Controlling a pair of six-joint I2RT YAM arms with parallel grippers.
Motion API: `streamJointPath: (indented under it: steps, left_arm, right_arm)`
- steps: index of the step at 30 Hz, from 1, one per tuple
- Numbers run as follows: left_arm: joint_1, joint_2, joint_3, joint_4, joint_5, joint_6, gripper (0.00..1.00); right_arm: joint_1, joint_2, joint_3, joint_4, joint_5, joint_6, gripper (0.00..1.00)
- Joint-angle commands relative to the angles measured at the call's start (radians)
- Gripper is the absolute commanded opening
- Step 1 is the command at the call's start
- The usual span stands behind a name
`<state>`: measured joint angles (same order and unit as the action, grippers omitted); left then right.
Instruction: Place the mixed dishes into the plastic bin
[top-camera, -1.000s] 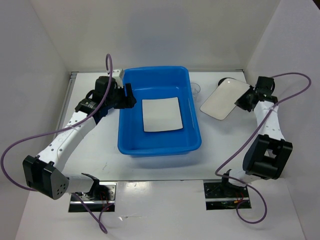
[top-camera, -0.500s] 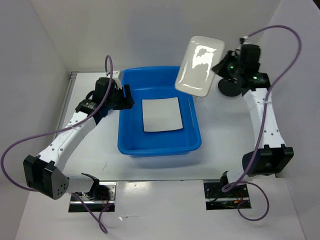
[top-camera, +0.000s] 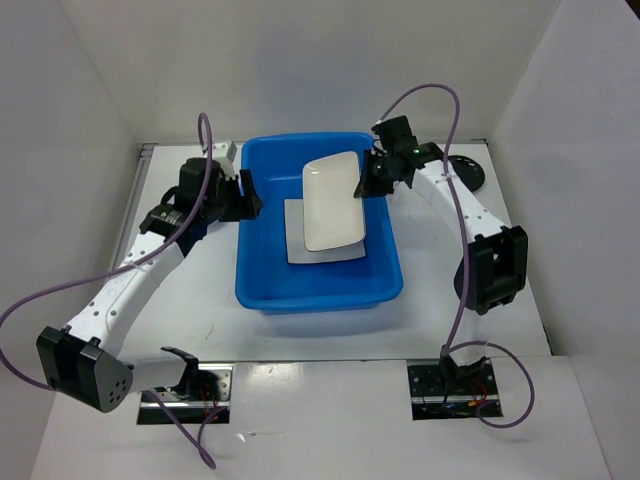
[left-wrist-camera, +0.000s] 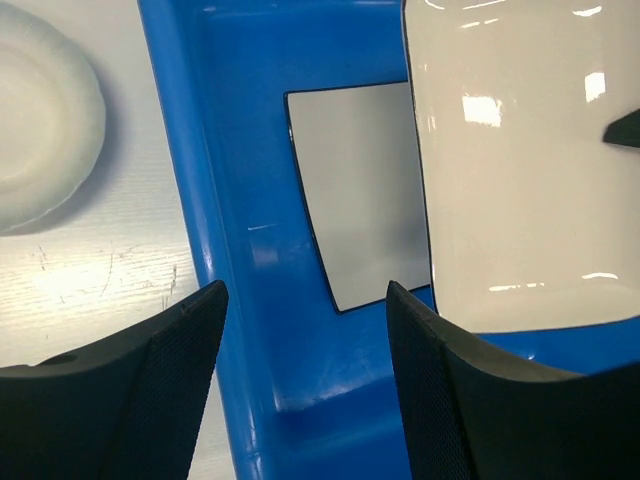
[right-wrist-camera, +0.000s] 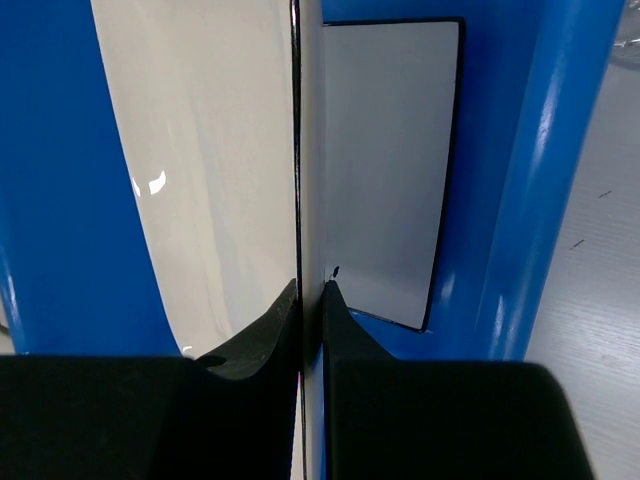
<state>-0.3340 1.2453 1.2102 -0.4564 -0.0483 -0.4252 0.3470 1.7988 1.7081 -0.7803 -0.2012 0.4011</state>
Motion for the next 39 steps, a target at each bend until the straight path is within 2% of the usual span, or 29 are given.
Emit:
streamJointPath:
  steps: [1, 6, 13, 28, 39]
  left_arm:
    - [0.003, -0.05, -0.017, 0.009, 0.008, -0.018, 0.72]
    - [0.003, -0.069, -0.038, -0.001, 0.008, -0.036, 0.72]
    - [0.003, -0.08, -0.038, -0.01, -0.001, -0.046, 0.72]
    - [0.003, -0.07, -0.066, 0.028, -0.01, -0.064, 0.72]
    - [0.003, -0.061, -0.066, 0.038, -0.033, -0.073, 0.72]
  right_arm:
    - [-0.002, -0.021, 0.057, 0.125, -0.027, 0.018, 0.0]
    - [0.009, 0.114, 0.111, 0.081, -0.032, -0.016, 0.0]
    - [0.04, 0.217, 0.156, 0.049, -0.009, -0.044, 0.0]
    - [0.04, 0.333, 0.173, -0.046, 0.04, -0.091, 0.0]
    - [0.083, 0.416, 0.154, -0.099, 0.186, -0.091, 0.0]
